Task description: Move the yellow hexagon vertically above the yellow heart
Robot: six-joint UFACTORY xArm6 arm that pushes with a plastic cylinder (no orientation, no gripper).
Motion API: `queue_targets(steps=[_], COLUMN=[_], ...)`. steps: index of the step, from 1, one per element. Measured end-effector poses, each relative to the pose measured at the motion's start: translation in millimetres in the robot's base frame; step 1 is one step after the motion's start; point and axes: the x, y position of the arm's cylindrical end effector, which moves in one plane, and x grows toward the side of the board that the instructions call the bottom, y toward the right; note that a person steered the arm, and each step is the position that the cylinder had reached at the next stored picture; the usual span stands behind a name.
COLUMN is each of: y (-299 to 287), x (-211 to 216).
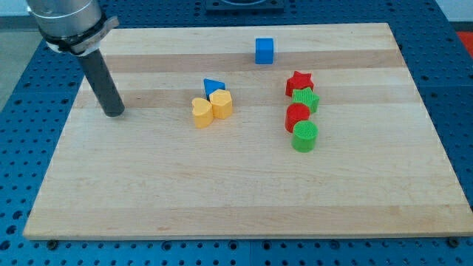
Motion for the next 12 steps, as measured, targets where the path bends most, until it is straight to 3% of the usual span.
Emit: queue_targets(steps=[1, 3, 5, 6, 12], y=[-11.1, 8.4, 19.3, 80.9, 183.6], x=[0.0, 70.6, 80.1, 86.5, 51.4])
